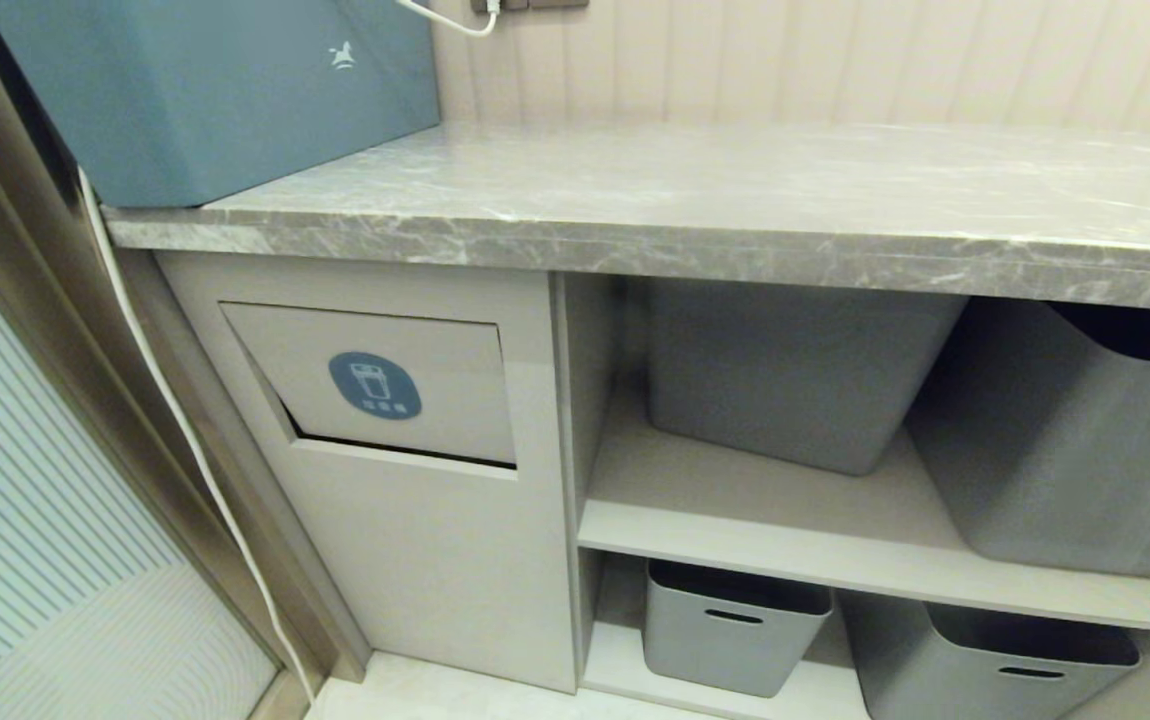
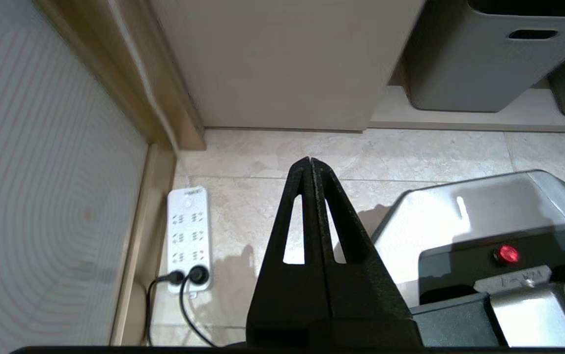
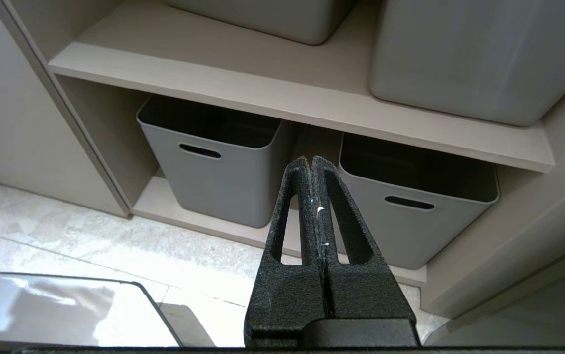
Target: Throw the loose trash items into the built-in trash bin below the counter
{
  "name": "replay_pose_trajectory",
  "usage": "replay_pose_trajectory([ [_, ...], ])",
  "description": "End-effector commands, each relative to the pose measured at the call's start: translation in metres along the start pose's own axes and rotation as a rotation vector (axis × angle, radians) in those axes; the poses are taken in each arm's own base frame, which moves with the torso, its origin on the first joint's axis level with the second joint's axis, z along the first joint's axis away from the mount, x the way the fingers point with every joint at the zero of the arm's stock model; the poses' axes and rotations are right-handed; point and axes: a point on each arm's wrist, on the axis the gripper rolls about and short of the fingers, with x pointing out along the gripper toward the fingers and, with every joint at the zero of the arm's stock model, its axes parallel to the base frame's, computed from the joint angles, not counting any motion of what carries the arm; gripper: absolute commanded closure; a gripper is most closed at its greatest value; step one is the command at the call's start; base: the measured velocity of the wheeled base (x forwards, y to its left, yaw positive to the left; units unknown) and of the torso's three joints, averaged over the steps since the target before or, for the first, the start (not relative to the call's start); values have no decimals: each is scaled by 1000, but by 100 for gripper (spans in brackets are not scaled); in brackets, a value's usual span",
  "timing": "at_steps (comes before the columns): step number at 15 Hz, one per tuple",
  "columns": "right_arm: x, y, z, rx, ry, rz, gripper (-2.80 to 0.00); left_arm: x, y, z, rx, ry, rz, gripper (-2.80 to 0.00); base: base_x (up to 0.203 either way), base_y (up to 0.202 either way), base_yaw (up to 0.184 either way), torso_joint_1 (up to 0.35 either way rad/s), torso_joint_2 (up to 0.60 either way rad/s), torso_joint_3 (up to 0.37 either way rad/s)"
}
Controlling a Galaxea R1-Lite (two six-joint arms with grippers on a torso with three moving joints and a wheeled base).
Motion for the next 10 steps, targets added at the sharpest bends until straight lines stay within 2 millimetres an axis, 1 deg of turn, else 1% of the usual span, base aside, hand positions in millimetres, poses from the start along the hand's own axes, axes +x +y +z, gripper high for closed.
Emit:
replay_pose_trajectory([
  [1, 0, 0, 0, -3, 1, 1, 0, 3, 0, 0, -20, 66, 79, 0, 0, 0, 0, 0, 0, 0],
  [3, 0, 0, 0, 5, 2, -4, 0, 4, -1, 0, -51, 79, 188, 0, 0, 0, 0, 0, 0, 0],
  [5, 0, 0, 0, -5, 2, -2, 0, 0, -3, -3, -59, 20, 223, 0, 0, 0, 0, 0, 0, 0],
  [7, 0, 0, -1, -6, 2, -3, 0, 1, -3, -3, -84, 11, 222, 0, 0, 0, 0, 0, 0, 0],
  [9, 0, 0, 0, -10, 2, 0, 0, 1, -3, -3, -55, 5, 162, 0, 0, 0, 0, 0, 0, 0],
  [10, 0, 0, -1, -8, 2, 0, 0, -2, -3, -4, -46, -25, 152, 0, 0, 0, 0, 0, 0, 0],
])
